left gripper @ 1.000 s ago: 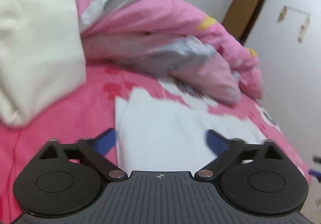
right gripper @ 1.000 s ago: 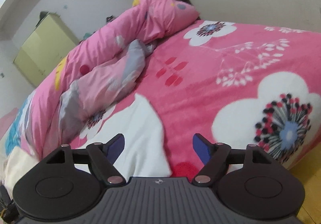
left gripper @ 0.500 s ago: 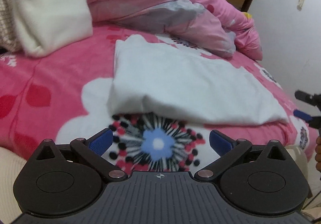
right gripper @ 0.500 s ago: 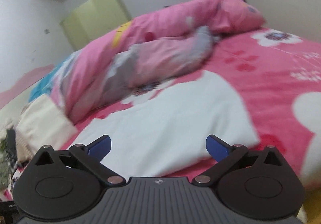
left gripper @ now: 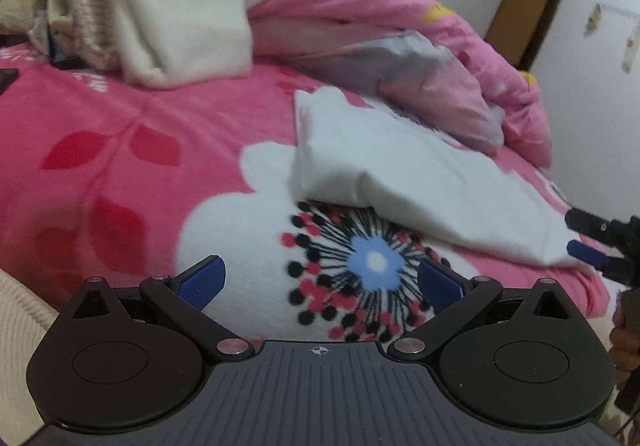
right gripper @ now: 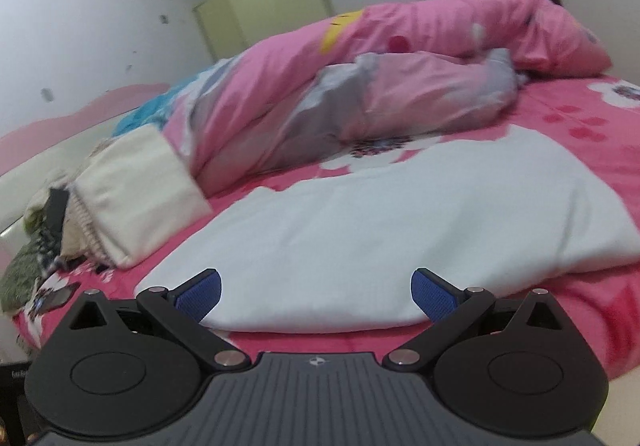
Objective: Fold clothes
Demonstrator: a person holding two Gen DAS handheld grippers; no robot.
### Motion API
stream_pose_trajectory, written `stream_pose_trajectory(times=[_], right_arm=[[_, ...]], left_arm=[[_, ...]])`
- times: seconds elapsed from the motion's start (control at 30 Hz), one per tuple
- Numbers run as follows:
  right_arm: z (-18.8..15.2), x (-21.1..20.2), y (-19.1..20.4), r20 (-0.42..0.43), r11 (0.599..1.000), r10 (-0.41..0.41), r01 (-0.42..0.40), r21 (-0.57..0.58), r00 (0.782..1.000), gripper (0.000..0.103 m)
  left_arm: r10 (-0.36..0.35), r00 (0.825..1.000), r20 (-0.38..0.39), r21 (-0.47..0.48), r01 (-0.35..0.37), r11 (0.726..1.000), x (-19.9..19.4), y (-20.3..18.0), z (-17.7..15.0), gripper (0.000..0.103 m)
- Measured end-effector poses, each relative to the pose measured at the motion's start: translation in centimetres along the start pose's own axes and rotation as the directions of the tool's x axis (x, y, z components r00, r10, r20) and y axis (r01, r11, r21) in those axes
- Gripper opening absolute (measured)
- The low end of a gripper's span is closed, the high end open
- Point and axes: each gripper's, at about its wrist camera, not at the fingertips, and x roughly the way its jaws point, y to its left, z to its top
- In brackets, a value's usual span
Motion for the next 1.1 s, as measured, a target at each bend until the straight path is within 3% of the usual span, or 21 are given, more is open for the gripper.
stream_pose_trajectory(times=[0.17,0.3,0.43,0.53,0.73,0.9,0.97,1.1], right_arm=[[-0.3,1.1,1.2,-0.020,0.999,0.041,-0.041,-0.008,0.999,0.103],[-0.7,1.5,1.7,-0.039,0.998,0.055,-0.056,-0.019,0.998,0.103],[-0.9,1.2,1.9,-0.018,0.998,0.045,-0.045,-0.039,0.999,0.103],[-0.8,0.9,1.8,0.004,0.997,0.054,-0.053,-0.047,0.999,0.103],[-1.1,1.2,1.4,0.006,0.998,0.054,-0.054,-0.041,0.999,0.103],[-1.3,1.6,0.9,0.005,0.998,0.045,-0.045,-0.044,0.999,0.103],[-1.3,1.7,0.8,0.010,0.998,0.045,-0.044,-0.047,0.999,0.103],[-1.2,1.9,0.5,0.028,0.998,0.041,-0.040,-0.046,0.999,0.103]], left_arm=[[0.064,0.996,-0.058,-0.056,-0.067,0.996,0.0,0.5,0.0,0.103],[0.062,0.992,-0.107,-0.073,-0.070,0.995,0.3,0.7,0.2,0.103],[0.154,0.987,-0.051,-0.009,-0.155,0.988,0.1,-0.1,0.3,0.103],[0.116,0.993,0.012,-0.008,-0.116,0.993,-0.4,0.1,0.5,0.103],[0.002,1.000,-0.012,-0.067,-0.003,0.998,0.8,1.0,1.3,0.103],[-0.009,0.999,0.031,0.071,0.007,0.997,2.3,1.0,2.5,0.103],[-0.005,0.999,0.052,0.155,-0.003,0.988,3.1,0.8,3.1,0.103],[0.019,1.000,0.022,0.278,-0.024,0.960,4.7,0.3,4.3,0.098]])
